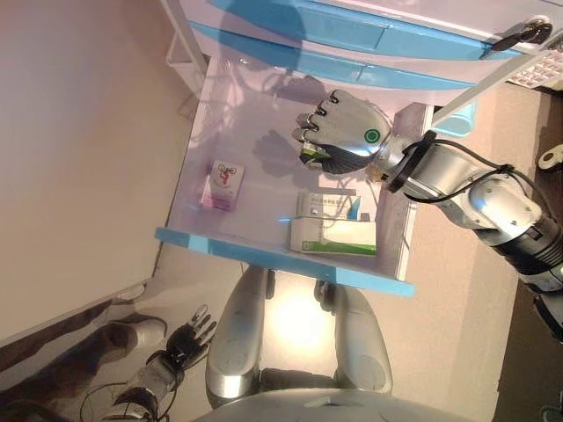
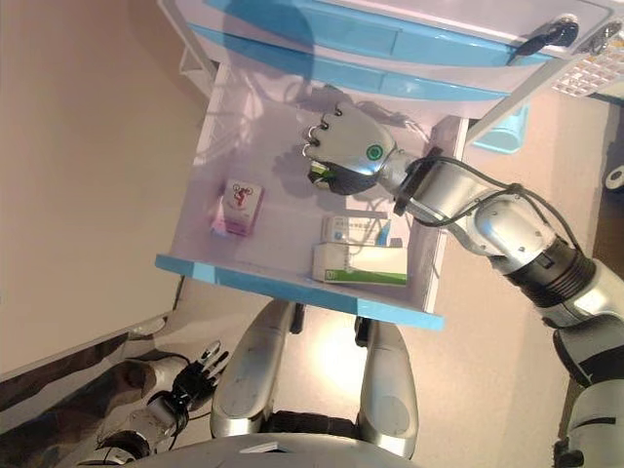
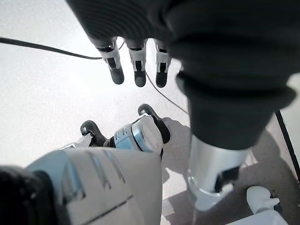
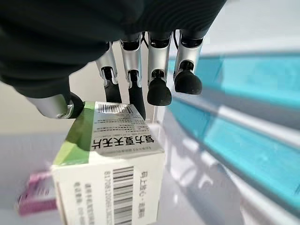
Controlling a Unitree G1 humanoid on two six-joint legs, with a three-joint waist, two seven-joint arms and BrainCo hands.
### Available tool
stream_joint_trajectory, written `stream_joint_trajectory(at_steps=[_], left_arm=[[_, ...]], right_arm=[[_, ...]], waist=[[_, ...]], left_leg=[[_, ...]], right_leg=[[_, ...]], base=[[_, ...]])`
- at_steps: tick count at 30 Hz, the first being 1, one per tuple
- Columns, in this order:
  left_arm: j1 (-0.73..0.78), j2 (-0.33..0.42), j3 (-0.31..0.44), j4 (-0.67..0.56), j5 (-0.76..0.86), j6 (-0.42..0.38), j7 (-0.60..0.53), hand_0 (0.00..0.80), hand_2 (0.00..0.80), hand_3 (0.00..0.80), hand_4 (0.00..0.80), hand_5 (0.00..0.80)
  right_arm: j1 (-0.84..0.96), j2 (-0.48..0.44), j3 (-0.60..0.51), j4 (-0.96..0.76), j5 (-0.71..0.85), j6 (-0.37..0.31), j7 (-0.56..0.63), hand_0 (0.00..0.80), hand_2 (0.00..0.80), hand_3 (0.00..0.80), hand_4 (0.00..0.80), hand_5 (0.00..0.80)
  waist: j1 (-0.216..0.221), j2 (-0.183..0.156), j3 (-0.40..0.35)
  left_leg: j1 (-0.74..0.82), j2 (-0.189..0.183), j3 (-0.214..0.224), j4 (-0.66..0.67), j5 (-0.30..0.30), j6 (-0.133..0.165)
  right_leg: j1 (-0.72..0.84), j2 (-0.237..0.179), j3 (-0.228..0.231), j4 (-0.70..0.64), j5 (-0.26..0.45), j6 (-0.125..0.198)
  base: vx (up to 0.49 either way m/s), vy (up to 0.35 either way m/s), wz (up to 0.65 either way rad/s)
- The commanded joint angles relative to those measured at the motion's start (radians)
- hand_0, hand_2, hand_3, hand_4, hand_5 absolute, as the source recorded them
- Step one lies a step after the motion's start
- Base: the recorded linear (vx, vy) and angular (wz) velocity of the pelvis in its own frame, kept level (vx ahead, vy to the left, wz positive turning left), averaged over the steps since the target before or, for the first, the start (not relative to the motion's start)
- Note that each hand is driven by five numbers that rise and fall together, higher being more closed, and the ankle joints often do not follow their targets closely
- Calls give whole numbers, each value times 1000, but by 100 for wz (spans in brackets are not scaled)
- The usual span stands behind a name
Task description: Open the drawer and pick up the medicine
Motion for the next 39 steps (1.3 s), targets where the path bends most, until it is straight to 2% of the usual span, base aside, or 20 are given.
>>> stream_joint_trajectory(at_steps=[1, 8, 12, 13, 19, 23, 31, 39], left_arm=[[126, 1, 6, -4, 41, -3, -8, 0, 0, 0, 0, 0], [138, -10, 22, 22, 64, -9, -1, 0, 0, 0, 0, 0], [141, -14, 27, 38, 76, -13, -2, 0, 0, 0, 0, 0], [146, -18, 34, 55, 83, -19, -3, 0, 0, 0, 0, 0], [156, -20, 44, 64, 103, -16, 10, 0, 0, 0, 0, 0], [158, -21, 45, 72, 119, -11, 22, 0, 0, 0, 0, 0], [169, -24, 49, 104, 152, -9, 38, 0, 0, 0, 0, 0], [182, -29, 59, 125, 179, -11, 58, 0, 0, 0, 0, 0]], right_arm=[[-2, -46, -72, -140, 124, -25, 14, 800, 800, 800, 800, 800], [70, -44, -168, -241, 422, -36, 107, 800, 800, 800, 800, 800], [93, -32, -198, -258, 502, -43, 125, 800, 800, 800, 800, 800], [108, -22, -215, -269, 572, -41, 151, 800, 800, 800, 800, 800], [167, 23, -280, -306, 715, -7, 216, 800, 800, 800, 800, 800], [188, 56, -307, -314, 761, 16, 242, 800, 800, 800, 800, 800], [179, 112, -353, -320, 789, 46, 219, 800, 800, 800, 800, 800], [163, 119, -383, -330, 794, 61, 214, 800, 800, 800, 800, 800]], waist=[[3, 19, -81], [-17, 14, -118], [-22, 14, -136], [-27, 13, -154], [-37, 10, -205], [-40, 4, -239], [-38, -10, -291], [-34, -21, -333]], left_leg=[[158, -13, 44, -129, -138, 40], [211, -14, 51, -166, -138, 34], [235, -15, 52, -182, -137, 31], [251, -17, 51, -195, -137, 28], [302, -18, 46, -239, -126, 17], [331, -19, 41, -258, -124, 13], [367, -21, 28, -270, -129, 11], [387, -17, 23, -282, -126, 8]], right_leg=[[-30, 21, -5, 94, 40, 44], [16, 24, 9, 63, 38, 49], [37, 23, 12, 50, 37, 51], [54, 23, 14, 38, 33, 51], [101, 23, 20, 10, 35, 56], [137, 22, 19, -17, 31, 56], [179, 23, 20, -46, 28, 58], [204, 24, 22, -63, 34, 62]], base=[[0, 0, 0], [27, -20, -11], [37, -12, -4], [71, -18, -3], [73, -36, -4], [82, -47, -6], [65, -40, -5], [32, -21, -1]])
